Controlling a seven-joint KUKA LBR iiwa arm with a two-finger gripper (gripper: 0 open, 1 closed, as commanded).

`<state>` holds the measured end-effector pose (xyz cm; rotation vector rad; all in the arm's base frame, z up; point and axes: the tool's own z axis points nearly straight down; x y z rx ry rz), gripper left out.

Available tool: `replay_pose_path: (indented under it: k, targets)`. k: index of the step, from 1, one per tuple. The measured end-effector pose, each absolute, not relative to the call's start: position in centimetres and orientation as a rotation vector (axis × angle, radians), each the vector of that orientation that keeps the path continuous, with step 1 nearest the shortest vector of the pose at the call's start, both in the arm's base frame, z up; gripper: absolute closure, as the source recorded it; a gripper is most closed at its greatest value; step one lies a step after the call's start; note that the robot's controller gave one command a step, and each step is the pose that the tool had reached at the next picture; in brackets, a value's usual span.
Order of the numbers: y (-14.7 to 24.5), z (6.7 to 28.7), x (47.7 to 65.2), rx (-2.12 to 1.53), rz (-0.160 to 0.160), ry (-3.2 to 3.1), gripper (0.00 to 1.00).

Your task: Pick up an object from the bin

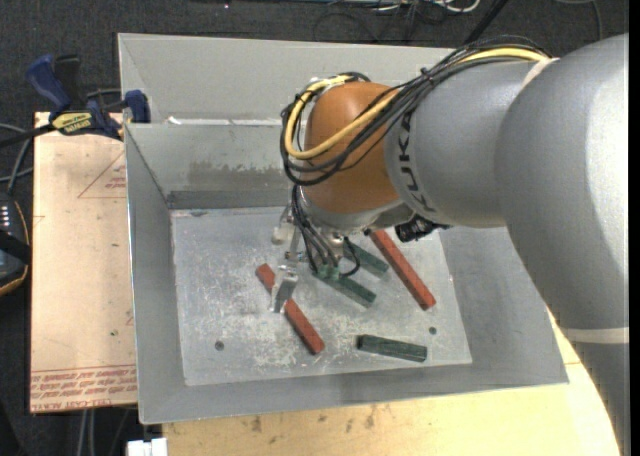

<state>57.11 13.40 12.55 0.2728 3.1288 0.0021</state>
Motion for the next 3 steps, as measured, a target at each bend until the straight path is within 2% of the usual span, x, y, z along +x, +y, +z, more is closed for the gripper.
replay_pose_path:
  k: [1,2,3]
  targets:
    - [12.8,7.5,56.4,0.370,0.007,3.113,0.00]
    - [13.1,6.9,57.6,0.370,0.026,3.075,1.00]
    - [13.1,7.0,57.6,0.370,0.026,3.074,1.00]
